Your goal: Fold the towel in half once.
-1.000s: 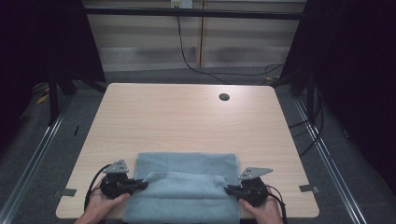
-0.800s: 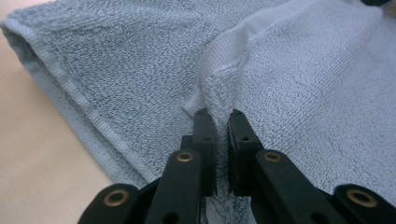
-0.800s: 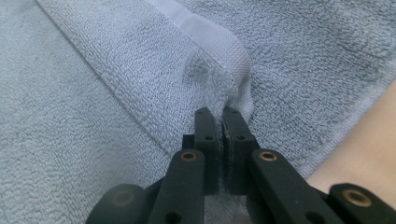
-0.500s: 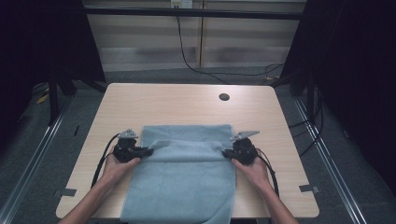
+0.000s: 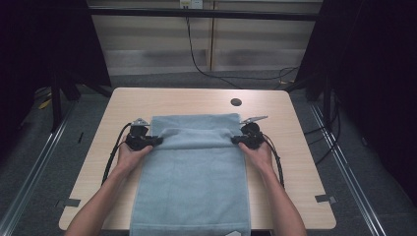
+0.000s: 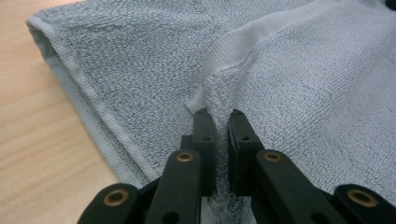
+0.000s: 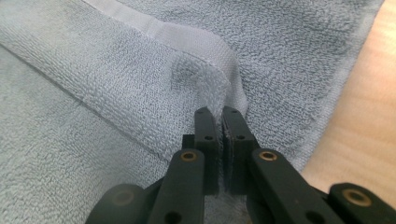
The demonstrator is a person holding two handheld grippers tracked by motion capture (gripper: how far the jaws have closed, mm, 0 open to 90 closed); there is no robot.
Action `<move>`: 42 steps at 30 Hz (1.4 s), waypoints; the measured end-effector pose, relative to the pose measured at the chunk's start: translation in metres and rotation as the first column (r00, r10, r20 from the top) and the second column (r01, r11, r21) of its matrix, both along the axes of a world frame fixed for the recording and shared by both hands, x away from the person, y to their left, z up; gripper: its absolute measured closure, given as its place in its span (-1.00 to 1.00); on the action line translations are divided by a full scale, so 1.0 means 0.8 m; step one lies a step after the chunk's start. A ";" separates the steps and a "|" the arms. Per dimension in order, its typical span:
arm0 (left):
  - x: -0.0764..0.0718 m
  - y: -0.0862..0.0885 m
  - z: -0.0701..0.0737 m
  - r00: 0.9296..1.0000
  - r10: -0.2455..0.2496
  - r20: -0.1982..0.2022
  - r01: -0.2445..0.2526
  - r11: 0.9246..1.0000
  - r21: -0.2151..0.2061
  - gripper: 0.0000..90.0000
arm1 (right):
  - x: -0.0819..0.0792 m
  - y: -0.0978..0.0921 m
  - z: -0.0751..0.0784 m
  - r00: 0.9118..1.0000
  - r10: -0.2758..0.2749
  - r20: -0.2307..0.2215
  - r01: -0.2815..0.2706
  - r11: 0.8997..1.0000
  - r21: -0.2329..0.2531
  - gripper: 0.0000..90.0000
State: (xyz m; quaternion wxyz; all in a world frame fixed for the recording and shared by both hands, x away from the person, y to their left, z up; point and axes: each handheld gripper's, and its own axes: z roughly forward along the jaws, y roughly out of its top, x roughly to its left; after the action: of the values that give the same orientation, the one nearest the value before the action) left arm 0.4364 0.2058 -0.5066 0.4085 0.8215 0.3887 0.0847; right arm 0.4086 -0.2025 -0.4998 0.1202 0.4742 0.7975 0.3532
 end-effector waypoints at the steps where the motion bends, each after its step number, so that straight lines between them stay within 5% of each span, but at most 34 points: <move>1: 0.001 -0.002 0.000 1.000 0.010 0.005 -0.010 1.000 0.005 0.86 | 0.002 0.002 0.000 1.000 -0.007 0.005 0.007 1.000 -0.006 0.92; 9: 0.027 -0.007 0.000 0.999 0.042 0.010 -0.042 0.999 0.016 0.86 | 0.030 0.009 -0.001 0.998 -0.060 0.025 0.061 0.998 -0.034 0.92; 12: 0.030 -0.002 -0.003 0.999 0.048 -0.004 -0.048 0.999 -0.019 0.86 | 0.031 0.008 -0.001 0.997 -0.066 0.027 0.066 0.998 -0.019 0.92; 15: 0.026 -0.004 0.002 0.998 0.057 -0.003 -0.057 0.998 -0.006 0.87 | 0.027 0.000 -0.001 0.998 -0.051 0.028 0.051 0.998 0.025 0.93; 19: 0.020 0.001 0.028 0.999 0.042 0.011 -0.041 0.998 -0.053 0.88 | 0.018 -0.012 0.015 0.996 -0.048 0.077 0.040 0.994 0.105 0.93; 23: 0.005 0.010 0.072 0.996 0.025 0.085 -0.015 0.993 -0.113 0.88 | 0.007 -0.019 0.054 0.988 -0.038 0.150 0.017 0.991 0.135 0.93; 26: -0.009 0.017 0.106 0.990 0.022 0.139 -0.001 0.989 -0.149 0.88 | -0.002 -0.021 0.089 0.976 -0.036 0.217 0.002 0.988 0.155 0.92; 31: -0.033 0.031 0.149 0.977 0.034 0.212 0.018 0.970 -0.241 0.88 | -0.027 -0.021 0.145 0.953 -0.026 0.302 -0.032 0.982 0.187 0.92; 35: -0.061 0.034 0.180 0.963 -0.004 0.268 0.066 0.973 -0.223 0.88 | -0.050 -0.022 0.180 0.934 -0.006 0.357 -0.066 0.980 0.189 0.92; 39: -0.093 0.043 0.205 0.946 -0.014 0.323 0.099 0.963 -0.249 0.88 | -0.083 -0.023 0.210 0.912 0.024 0.410 -0.111 0.976 0.190 0.92; 42: -0.111 0.048 0.218 0.933 -0.014 0.358 0.107 0.965 -0.240 0.88 | -0.110 -0.021 0.225 0.899 0.058 0.434 -0.149 0.973 0.179 0.92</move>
State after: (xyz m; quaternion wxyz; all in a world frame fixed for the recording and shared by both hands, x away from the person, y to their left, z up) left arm 0.3476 0.2443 -0.3319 0.5766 0.7449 0.2909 0.1675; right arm 0.3209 -0.2191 -0.3200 0.2224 0.3522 0.7348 0.5352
